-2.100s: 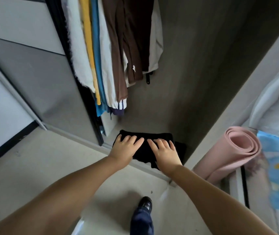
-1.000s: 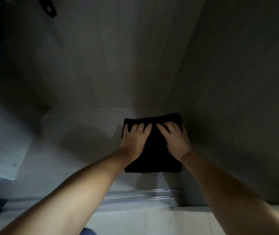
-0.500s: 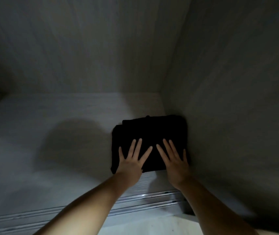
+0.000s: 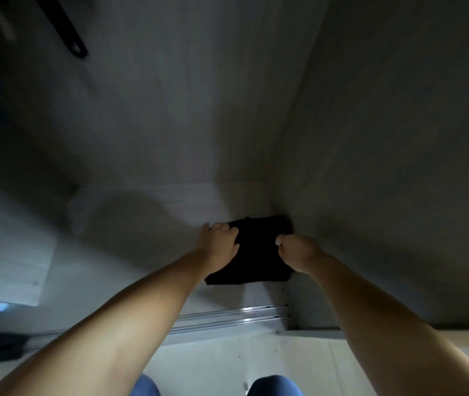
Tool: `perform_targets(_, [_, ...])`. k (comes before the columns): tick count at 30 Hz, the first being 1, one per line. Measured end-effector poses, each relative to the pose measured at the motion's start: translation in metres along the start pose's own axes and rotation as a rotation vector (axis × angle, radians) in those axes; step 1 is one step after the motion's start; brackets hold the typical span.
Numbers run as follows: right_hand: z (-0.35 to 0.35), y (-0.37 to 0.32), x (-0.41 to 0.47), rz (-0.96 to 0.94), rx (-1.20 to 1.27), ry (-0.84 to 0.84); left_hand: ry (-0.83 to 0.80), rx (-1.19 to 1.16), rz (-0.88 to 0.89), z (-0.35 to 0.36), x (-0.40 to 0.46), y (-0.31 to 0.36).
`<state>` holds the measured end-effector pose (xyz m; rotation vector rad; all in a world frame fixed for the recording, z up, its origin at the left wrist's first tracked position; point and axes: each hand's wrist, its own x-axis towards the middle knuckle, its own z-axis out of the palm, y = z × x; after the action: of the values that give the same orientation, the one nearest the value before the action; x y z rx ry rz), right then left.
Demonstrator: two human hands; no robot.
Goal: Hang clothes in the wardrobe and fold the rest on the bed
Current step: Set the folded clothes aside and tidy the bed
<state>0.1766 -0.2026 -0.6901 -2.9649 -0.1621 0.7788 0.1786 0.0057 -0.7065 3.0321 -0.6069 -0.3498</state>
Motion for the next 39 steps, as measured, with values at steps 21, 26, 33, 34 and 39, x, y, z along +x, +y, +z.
perform_targets(21, [-0.297,-0.105,-0.304,0.211,0.387,-0.217,-0.069,-0.125,0.109,-0.41,-0.188,0.052])
perform_targets(26, [-0.292,-0.087,-0.372,0.35,0.487,-0.232,-0.258,-0.004,0.374,-0.435,-0.212,0.104])
perform_targets(33, [-0.27,-0.005,-0.481,0.645,0.594,-0.132,-0.256,0.041,0.598,-0.443,-0.23,0.224])
perform_targets(34, [-0.265,0.01,-0.499,0.682,0.592,-0.108,-0.268,0.043,0.631,-0.442,-0.234,0.244])
perform_targets(39, [-0.235,0.077,-0.588,0.849,0.597,-0.006,-0.251,0.08,0.793,-0.442,-0.246,0.345])
